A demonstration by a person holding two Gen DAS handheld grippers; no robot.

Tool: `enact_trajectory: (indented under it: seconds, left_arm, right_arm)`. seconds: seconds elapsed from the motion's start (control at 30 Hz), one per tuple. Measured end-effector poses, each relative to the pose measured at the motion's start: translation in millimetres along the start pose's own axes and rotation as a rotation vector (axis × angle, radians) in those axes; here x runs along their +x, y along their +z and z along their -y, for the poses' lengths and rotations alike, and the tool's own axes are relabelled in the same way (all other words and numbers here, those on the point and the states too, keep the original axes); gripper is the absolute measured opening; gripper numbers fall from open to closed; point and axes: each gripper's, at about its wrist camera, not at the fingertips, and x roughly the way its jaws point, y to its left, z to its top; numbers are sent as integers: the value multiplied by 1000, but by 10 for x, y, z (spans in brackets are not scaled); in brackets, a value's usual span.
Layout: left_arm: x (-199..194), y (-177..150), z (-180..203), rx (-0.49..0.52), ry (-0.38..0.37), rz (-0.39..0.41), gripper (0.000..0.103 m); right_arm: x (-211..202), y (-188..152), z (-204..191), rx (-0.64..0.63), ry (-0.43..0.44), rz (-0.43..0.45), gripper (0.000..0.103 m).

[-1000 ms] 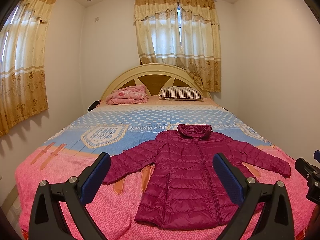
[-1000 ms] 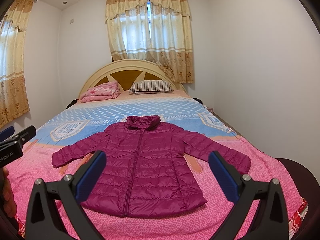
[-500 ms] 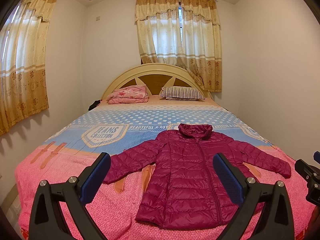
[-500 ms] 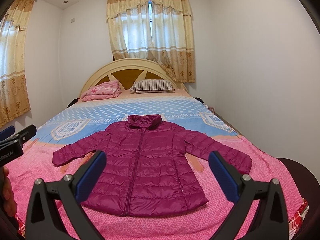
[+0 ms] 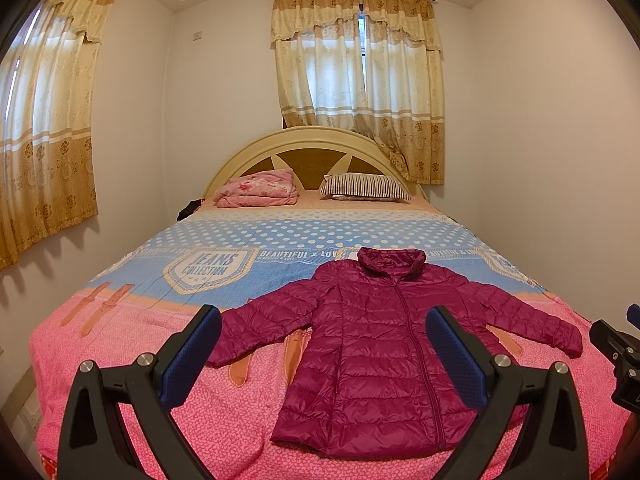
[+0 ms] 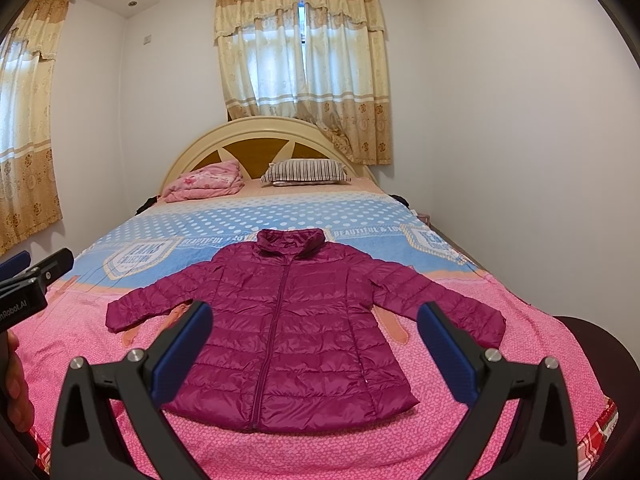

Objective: Fold large clothes

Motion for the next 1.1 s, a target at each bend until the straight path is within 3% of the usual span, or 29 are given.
enact_trajectory:
  seconds: [0.43, 0.8, 1.0, 1.1]
  left_arm:
    - [37, -27, -20, -3, 2, -9, 102]
    - [384, -230, 32, 3, -1, -60, 102]
    - [841, -384, 133, 37, 12, -101, 102]
    - [1154, -460, 236, 68, 33, -116, 102]
  right_arm:
    - [9, -11, -13, 1, 0, -8, 103]
    - [203, -102, 84, 21, -3, -46, 103]
    - [547, -229, 444, 108, -32, -108, 103]
    - [798, -307, 808, 177, -98, -152, 103]
